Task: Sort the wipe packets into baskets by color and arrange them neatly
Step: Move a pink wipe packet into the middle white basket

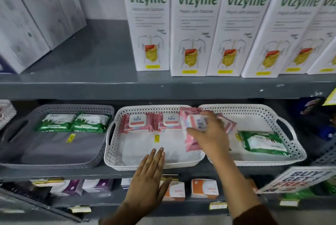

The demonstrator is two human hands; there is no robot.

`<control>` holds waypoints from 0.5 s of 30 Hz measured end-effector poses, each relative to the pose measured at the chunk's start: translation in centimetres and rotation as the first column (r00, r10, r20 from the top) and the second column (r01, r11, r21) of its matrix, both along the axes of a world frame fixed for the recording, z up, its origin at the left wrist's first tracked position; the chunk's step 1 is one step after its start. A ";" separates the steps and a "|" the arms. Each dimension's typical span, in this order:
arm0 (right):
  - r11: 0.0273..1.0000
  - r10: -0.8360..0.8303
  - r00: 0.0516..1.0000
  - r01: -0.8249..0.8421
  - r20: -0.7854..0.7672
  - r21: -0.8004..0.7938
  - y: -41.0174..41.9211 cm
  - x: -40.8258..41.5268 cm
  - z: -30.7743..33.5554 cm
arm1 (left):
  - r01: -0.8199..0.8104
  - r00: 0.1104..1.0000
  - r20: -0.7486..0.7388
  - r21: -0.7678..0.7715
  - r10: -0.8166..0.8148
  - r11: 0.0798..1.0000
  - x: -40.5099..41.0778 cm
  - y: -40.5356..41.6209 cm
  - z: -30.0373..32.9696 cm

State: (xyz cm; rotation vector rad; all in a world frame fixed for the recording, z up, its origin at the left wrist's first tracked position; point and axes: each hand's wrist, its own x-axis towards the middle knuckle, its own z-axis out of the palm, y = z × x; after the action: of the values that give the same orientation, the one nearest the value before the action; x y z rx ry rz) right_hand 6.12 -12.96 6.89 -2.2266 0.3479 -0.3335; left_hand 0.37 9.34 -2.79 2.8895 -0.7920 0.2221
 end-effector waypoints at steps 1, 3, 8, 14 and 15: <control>0.999 0.037 0.999 -0.038 -0.029 -0.020 1.7 0.7 -1.0 | -0.014 1.000 0.006 -0.004 0.014 1.000 0.1 0.6 0.1; 0.991 0.057 0.992 -0.069 -0.109 -0.114 4.2 2.0 -2.6 | -0.009 1.000 0.012 -0.012 0.009 1.000 0.1 1.4 0.3; 0.963 0.034 0.982 -0.082 -0.187 -0.258 6.8 4.2 -5.2 | 0.015 1.000 0.010 -0.020 -0.015 1.000 0.0 2.3 0.6; 0.932 0.152 0.953 -0.226 -0.262 -0.283 6.2 5.0 -5.0 | -0.018 1.000 0.010 -0.041 0.019 0.999 -0.1 1.9 0.1; 0.944 0.170 0.962 -0.221 -0.213 -0.244 5.3 4.9 -4.5 | -0.020 1.000 0.015 -0.042 0.021 0.999 0.0 1.6 0.1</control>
State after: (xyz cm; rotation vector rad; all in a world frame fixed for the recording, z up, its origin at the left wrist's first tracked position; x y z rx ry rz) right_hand 10.98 -7.62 2.36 -2.5419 0.1853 -0.0612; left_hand 0.37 10.91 -2.64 2.8617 -0.7510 0.2598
